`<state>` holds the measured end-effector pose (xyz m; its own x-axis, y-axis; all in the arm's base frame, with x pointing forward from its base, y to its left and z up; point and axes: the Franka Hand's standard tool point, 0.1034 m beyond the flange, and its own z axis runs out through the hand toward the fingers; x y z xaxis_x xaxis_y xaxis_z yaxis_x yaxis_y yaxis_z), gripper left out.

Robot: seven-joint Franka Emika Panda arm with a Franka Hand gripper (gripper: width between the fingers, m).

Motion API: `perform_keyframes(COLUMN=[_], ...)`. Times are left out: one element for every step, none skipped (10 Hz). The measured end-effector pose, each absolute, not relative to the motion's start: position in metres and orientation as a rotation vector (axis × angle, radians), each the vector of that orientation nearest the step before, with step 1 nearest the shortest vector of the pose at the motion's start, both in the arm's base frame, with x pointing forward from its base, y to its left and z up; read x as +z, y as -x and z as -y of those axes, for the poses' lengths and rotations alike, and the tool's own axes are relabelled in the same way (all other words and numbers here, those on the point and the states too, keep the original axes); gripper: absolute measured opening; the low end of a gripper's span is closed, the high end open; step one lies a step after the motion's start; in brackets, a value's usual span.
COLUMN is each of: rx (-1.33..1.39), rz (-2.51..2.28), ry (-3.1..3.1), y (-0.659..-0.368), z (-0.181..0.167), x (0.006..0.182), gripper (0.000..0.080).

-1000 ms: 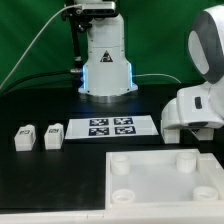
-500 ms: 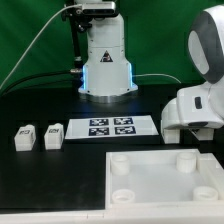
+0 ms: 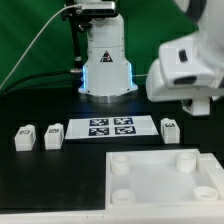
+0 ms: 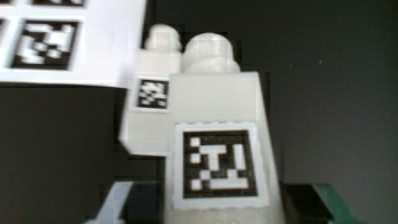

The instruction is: Assemble one leg

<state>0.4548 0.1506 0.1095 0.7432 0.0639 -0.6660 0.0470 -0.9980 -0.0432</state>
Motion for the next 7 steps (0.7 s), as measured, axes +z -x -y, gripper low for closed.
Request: perform_keyframes(rx=[0.836, 0.652, 0.486, 0.335, 0.152, -0.019, -0.264], rz=[0.109, 0.096, 0.076, 0.076, 0.075, 0.086, 0.133], ry=[3.01, 3.058, 3.08, 3.087, 3.085, 3.073, 3.049], y=[-0.482, -0.484, -0.487, -0.487, -0.493, -0.497, -0.515], z=[-0.148, -0.149, -0.153, -0.153, -0.155, -0.153, -0.142], x=[0.12, 0.132, 0.135, 0.131, 0.13, 0.134, 0.148], gripper=[0.0291, 0.0291, 0.0291, 0.0291, 0.0291, 0.0292, 0.0292])
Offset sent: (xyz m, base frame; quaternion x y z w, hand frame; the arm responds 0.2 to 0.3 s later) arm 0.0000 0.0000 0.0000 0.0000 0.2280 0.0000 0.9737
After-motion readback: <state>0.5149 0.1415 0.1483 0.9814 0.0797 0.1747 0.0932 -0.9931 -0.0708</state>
